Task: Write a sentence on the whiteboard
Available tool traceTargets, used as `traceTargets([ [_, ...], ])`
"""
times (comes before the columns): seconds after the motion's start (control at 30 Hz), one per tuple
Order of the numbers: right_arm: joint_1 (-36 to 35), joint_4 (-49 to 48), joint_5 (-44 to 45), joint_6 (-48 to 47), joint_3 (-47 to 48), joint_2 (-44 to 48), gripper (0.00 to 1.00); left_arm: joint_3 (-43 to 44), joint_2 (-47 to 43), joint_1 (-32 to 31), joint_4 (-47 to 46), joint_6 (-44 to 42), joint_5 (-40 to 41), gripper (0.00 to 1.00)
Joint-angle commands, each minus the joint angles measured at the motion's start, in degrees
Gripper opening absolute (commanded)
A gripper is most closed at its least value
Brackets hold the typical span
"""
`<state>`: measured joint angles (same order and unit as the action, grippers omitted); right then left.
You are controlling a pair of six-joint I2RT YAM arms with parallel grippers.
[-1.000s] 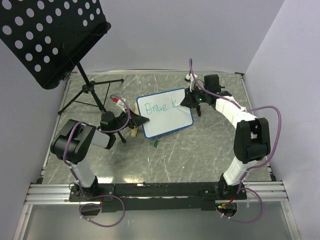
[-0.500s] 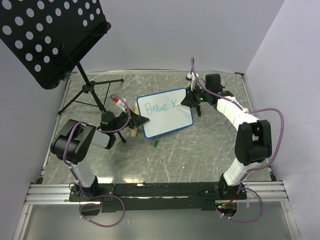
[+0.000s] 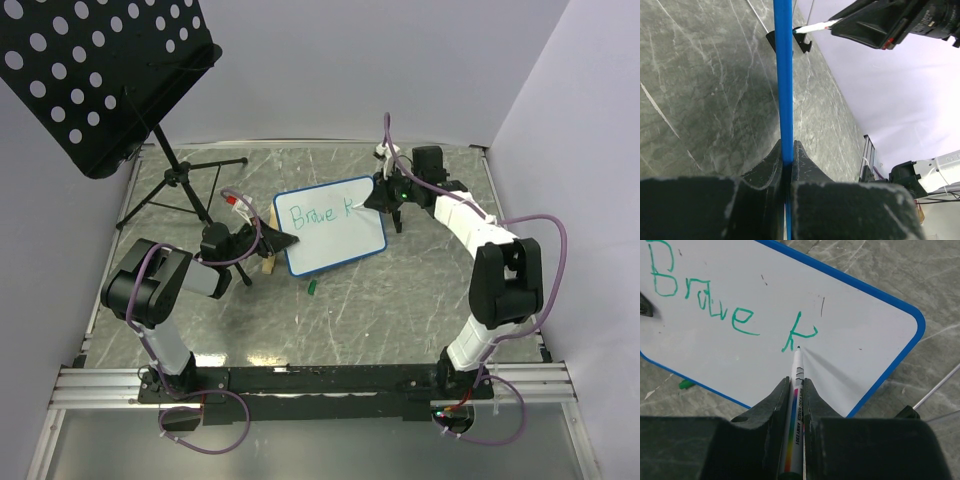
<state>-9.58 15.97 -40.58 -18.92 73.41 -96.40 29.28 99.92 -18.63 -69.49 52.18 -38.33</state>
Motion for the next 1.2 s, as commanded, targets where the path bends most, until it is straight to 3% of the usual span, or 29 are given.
traceTargets([
  [0.0,0.36,-1.03,0.32,-0.24,3.67,-1.95,0.00,1.40,-1.04,-0.18,-12.59,-0.33,-1.93,0.01],
  [0.67,0.80,-1.73,5.24,0.72,4.55,-3.53,0.00,1.22,-1.04,-0.09,-12.59,-0.33,-2.02,0.01],
  [1.17,0.36,-1.64,2.87,1.96,6.57,-4.76,0.00,1.13,-0.25,-0.18,-13.47,0.20,-2.10,0.01],
])
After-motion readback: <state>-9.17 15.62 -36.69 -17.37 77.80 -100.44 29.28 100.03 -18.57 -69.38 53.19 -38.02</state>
